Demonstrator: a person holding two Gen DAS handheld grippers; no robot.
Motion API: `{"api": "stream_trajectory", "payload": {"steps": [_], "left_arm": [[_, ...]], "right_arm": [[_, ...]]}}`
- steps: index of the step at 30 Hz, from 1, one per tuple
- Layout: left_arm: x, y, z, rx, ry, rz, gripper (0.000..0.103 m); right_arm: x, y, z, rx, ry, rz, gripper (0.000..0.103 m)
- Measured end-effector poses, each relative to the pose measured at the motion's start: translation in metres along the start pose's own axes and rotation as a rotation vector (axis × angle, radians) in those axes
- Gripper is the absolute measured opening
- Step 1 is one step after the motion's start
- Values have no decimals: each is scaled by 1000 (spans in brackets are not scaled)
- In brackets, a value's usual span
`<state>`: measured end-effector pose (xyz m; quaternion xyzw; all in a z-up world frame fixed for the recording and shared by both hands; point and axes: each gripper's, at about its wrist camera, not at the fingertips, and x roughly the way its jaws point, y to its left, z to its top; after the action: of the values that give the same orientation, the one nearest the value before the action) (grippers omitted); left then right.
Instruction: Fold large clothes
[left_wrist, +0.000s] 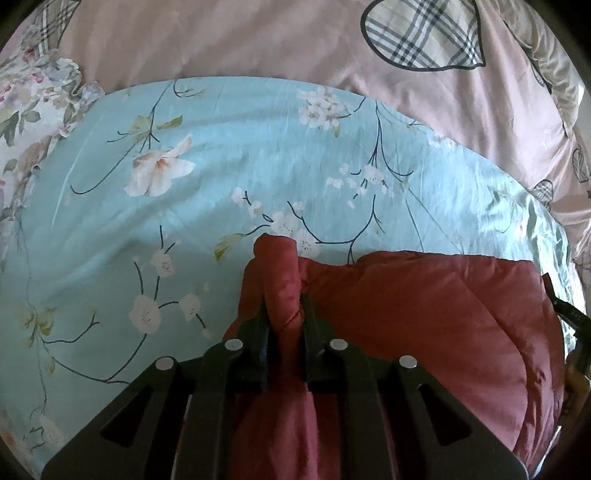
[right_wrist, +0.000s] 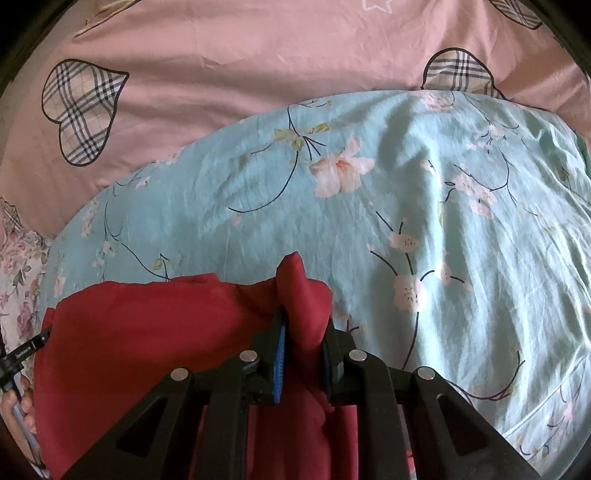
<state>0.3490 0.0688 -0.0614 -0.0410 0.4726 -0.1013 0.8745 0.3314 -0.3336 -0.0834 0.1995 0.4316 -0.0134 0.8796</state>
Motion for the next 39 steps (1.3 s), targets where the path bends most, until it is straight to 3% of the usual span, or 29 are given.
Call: {"api": "stream_trajectory", "payload": {"steps": [5,10,12,14,20,23,29,39], "left_arm": [[-1,10,-1,-44,7,2,30],[-14,20,-3,-82,-6,-15,38],[-27,24,-5,-98,-35,-33,53],[-39,29,-5,-109,-63,-39,58],[-74,34,-17,-110,-115,-56,58],[-91,33,-36,-114,-130,-92,58],[-111,19,-76,-73,-122,-96,58],[-138,2,-146,-40,-115,-147,58]], "right_arm": [[3,2,1,-7,16,-17,20],[-13,-6,1,31,0,-4,40],[-25,-9,0,42,-26,-2,46],[-36,-11,0,46,-40,12,47],[-72,-3,-14,-8,-80,42,54],[-88,4,-29,-31,-91,70,56],[-117,19,-73,-69,-99,128,60],[-147,39,-140,-115,-99,133,64]]}}
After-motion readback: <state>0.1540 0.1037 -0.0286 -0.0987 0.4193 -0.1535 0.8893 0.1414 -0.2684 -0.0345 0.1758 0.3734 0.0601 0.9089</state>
